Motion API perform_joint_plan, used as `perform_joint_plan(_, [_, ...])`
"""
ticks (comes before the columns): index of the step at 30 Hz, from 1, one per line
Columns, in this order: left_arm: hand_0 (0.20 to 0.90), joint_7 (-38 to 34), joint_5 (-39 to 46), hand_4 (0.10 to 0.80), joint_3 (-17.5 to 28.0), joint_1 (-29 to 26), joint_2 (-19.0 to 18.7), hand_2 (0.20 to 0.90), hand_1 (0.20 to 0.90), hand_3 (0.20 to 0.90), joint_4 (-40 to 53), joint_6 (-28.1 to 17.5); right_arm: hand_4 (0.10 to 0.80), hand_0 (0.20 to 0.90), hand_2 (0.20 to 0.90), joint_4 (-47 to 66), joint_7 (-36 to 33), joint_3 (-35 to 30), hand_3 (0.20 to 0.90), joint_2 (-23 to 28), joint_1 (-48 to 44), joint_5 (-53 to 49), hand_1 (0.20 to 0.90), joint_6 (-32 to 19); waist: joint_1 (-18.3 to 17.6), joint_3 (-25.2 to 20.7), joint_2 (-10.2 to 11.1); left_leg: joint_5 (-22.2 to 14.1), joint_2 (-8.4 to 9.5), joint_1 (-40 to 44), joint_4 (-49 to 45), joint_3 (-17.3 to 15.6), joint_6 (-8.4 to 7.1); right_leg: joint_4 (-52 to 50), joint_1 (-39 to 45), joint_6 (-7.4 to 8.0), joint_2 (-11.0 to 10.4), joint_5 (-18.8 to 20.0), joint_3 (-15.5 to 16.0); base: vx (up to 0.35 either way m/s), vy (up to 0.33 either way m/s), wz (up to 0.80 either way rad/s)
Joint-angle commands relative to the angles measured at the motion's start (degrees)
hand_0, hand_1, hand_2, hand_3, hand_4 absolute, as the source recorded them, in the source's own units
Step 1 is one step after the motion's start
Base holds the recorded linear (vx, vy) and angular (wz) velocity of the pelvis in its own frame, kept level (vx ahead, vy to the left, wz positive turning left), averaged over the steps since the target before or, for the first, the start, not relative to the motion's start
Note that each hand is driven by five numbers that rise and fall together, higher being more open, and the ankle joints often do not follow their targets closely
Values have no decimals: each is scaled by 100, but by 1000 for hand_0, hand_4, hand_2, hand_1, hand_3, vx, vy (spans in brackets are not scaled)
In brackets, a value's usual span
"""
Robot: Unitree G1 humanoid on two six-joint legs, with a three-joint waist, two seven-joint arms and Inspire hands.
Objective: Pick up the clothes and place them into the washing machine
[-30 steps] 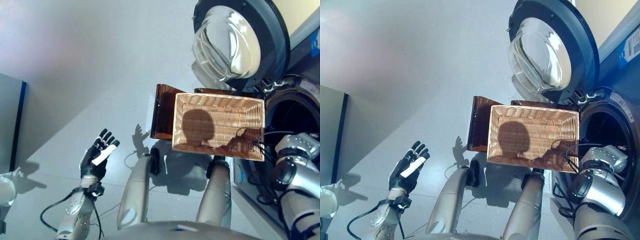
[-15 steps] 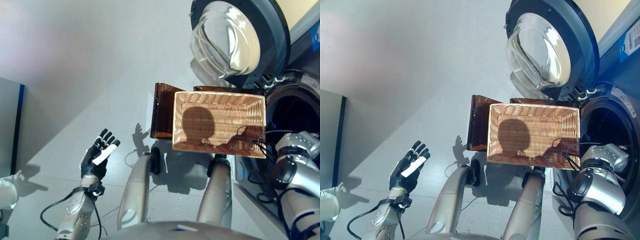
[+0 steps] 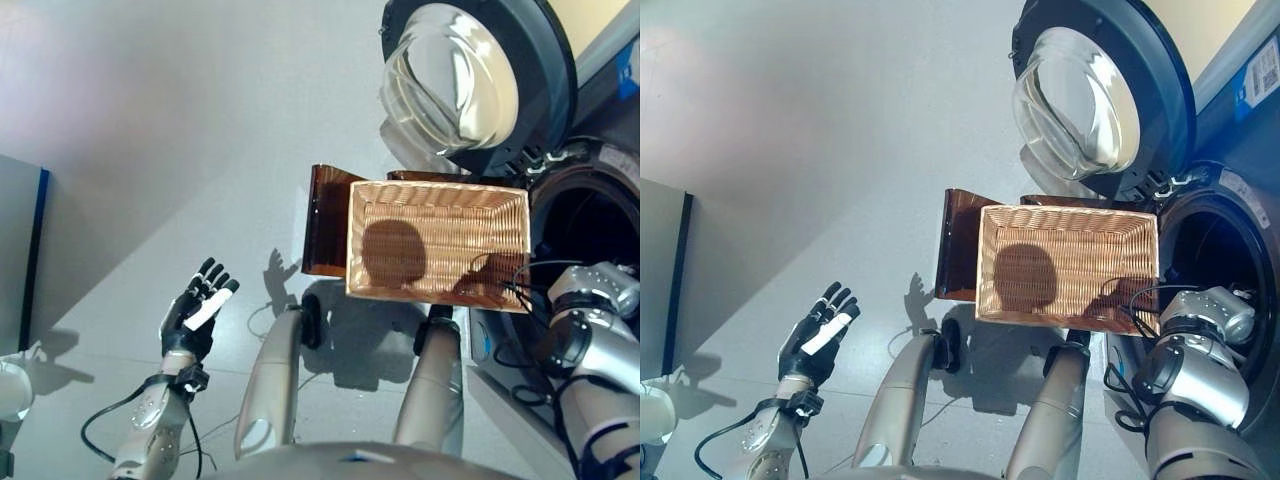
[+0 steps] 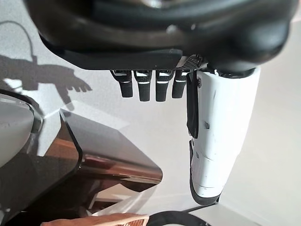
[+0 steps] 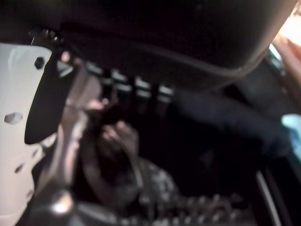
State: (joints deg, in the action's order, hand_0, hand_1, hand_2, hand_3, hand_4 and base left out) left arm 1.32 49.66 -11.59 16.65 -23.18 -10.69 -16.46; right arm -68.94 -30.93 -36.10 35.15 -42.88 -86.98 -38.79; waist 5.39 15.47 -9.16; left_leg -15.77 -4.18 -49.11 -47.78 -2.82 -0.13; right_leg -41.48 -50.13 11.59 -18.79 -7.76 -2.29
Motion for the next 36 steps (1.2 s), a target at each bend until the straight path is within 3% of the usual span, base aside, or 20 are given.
perform_joint_plan(1, [900,76,92,800,419,79,-334,900,900,900,296,-353,800,900,900,-64,326,381,900,169,89,516,900,-144,-7,-287,142,843,-76,192,1164,230,-335,140,495,-330,-6,130,176,0,0,0])
perform_joint_plan(7, [900,50,-37,800,408,-1,-345,900,900,900,125,-338,800,900,900,-69,316,663,900,-261,165,807,900,80,-13,-301,276,1094,-68,655,1849,186,-357,911,1037,-259,10,435,309,30,-5,-3])
perform_joint_plan(12, [900,-21,-138,800,445,-91,-131,900,900,900,-94,-367,800,900,900,236,367,913,900,-1232,527,1060,900,134,-50,-304,509,1326,-59,1320,2520,219,-404,1884,1887,-182,52,770,521,80,-42,-3])
perform_joint_plan(19, [900,-20,-212,800,560,-98,113,900,900,900,-208,-375,800,900,900,337,594,1176,900,-1929,1022,1232,900,400,-84,-279,671,1520,-105,2016,3051,233,-425,2648,2661,-111,49,1091,667,75,-14,0])
perform_joint_plan(25, [900,-2,-333,800,662,-123,294,900,900,900,-471,-388,800,900,900,184,715,1409,900,-2198,1426,1537,900,680,-116,-376,804,1676,-181,2648,3547,225,-481,3224,3286,-51,69,1284,823,96,-18,-5])
perform_joint_plan(32, [900,-135,-1162,800,779,-403,577,900,900,900,-1606,-380,800,900,900,273,1203,2241,900,-2571,2332,2540,900,1257,-214,-612,1018,1762,-317,3564,4047,120,-532,3713,4061,-21,200,1386,894,134,-10,-7])
perform_joint_plan(36, [900,-104,-1288,800,897,-401,724,900,900,900,-1648,-376,800,900,900,564,1435,2586,900,-2684,2825,3093,900,1460,-289,-758,1111,1736,-374,3844,4104,76,-537,3802,4329,-15,238,1376,913,112,-12,-10])
